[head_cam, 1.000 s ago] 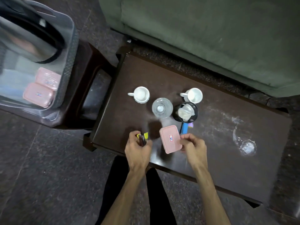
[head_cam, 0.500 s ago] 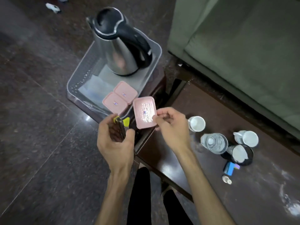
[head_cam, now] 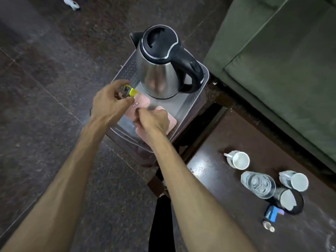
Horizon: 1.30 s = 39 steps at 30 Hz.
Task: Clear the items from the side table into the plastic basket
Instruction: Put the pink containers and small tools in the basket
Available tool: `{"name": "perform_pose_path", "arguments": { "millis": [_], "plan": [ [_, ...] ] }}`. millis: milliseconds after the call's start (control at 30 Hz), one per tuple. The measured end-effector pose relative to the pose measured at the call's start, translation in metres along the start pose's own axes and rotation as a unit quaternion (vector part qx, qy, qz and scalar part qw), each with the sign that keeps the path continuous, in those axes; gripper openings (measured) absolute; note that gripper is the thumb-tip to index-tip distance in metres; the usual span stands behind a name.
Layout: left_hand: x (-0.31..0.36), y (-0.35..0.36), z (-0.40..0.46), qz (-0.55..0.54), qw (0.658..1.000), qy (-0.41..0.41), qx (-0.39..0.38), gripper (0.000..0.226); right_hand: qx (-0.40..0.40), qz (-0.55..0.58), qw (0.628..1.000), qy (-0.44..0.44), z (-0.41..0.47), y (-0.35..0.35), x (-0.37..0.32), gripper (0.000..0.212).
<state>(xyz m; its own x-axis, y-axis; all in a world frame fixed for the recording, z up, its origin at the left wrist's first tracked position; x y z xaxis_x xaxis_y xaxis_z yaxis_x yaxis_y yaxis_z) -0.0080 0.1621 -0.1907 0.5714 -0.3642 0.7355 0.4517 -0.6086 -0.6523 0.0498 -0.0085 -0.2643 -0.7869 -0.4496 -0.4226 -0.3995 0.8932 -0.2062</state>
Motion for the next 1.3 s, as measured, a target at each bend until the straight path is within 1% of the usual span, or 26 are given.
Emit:
{"name": "perform_pose_path", "arguments": {
  "millis": [67,133,167,267,367,467,533,567,600,667,800,900,967,1033,1100,1167,1233,1300],
  "plan": [
    [-0.005,0.006,0.004,0.021,1.000,0.001,-0.014,0.063,0.018,-0.030,0.999,0.005,0.004,0.004,0.004,0.034],
    [-0.012,0.012,0.001,0.027,0.999,-0.002,-0.020,0.064,0.040,-0.084,0.996,-0.012,0.005,0.004,0.003,0.039],
    [-0.016,0.017,-0.001,0.032,0.999,-0.003,-0.028,0.064,0.045,-0.101,0.994,-0.021,0.005,0.004,0.003,0.039],
    [-0.028,0.033,-0.008,0.023,0.998,-0.018,-0.057,0.061,0.048,-0.144,0.987,-0.049,0.006,0.001,0.000,0.027],
    [-0.028,0.041,-0.014,0.043,0.997,0.004,-0.057,0.058,0.048,-0.185,0.979,-0.076,0.002,-0.008,0.002,0.024],
    [-0.018,0.044,-0.019,0.070,0.995,0.046,-0.052,0.063,0.049,-0.149,0.982,-0.104,-0.007,-0.028,0.001,0.027],
    [-0.002,0.040,-0.024,0.106,0.989,0.102,-0.024,0.062,0.046,-0.127,0.983,-0.121,-0.014,-0.045,0.002,0.027],
    [0.004,0.036,-0.028,0.119,0.986,0.119,-0.005,0.061,0.036,-0.114,0.985,-0.126,-0.017,-0.053,0.003,0.024],
    [0.009,0.033,-0.031,0.122,0.985,0.124,0.008,0.061,0.026,-0.099,0.986,-0.132,-0.020,-0.061,0.005,0.019],
    [0.018,0.037,-0.038,0.122,0.984,0.128,0.012,0.063,0.021,-0.070,0.987,-0.141,-0.025,-0.080,0.010,0.012],
    [0.037,0.071,-0.062,0.168,0.974,0.151,-0.032,0.065,0.030,-0.043,0.987,-0.149,-0.028,-0.119,0.021,0.005],
    [0.036,0.087,-0.074,0.219,0.964,0.140,-0.048,0.068,0.032,-0.041,0.987,-0.149,-0.030,-0.144,0.030,0.010],
    [0.036,0.087,-0.079,0.250,0.959,0.129,-0.034,0.068,0.032,-0.033,0.988,-0.149,-0.031,-0.160,0.036,0.010],
    [0.044,0.082,-0.086,0.264,0.956,0.128,0.014,0.063,0.031,-0.013,0.988,-0.150,-0.031,-0.179,0.042,0.011],
    [0.056,0.076,-0.098,0.244,0.956,0.143,0.074,0.052,0.026,0.008,0.988,-0.151,-0.031,-0.195,0.048,0.013],
    [0.073,0.083,-0.115,0.193,0.958,0.179,0.110,0.037,0.025,0.026,0.988,-0.151,-0.029,-0.215,0.057,0.014],
    [0.084,0.103,-0.134,0.133,0.968,0.181,0.109,0.025,0.033,0.039,0.987,-0.150,-0.026,-0.238,0.068,0.013],
    [0.099,0.137,-0.155,0.082,0.979,0.169,0.077,0.020,0.051,0.051,0.987,-0.145,-0.023,-0.265,0.083,0.014]
  ]
}}
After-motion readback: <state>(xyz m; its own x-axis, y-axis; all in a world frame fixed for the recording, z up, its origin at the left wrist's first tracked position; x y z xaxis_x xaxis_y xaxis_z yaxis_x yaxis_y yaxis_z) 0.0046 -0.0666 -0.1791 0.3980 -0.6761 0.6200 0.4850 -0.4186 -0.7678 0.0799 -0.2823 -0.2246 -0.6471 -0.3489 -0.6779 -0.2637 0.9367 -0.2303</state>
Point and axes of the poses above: each hand's wrist, its own z-axis towards the middle knuckle, its own y-axis out of the palm, x = y × z, the point moved 10 cm from there along z, towards the middle knuckle, and after that the axes turned 10 degrees about y, right-handed, at the moved point
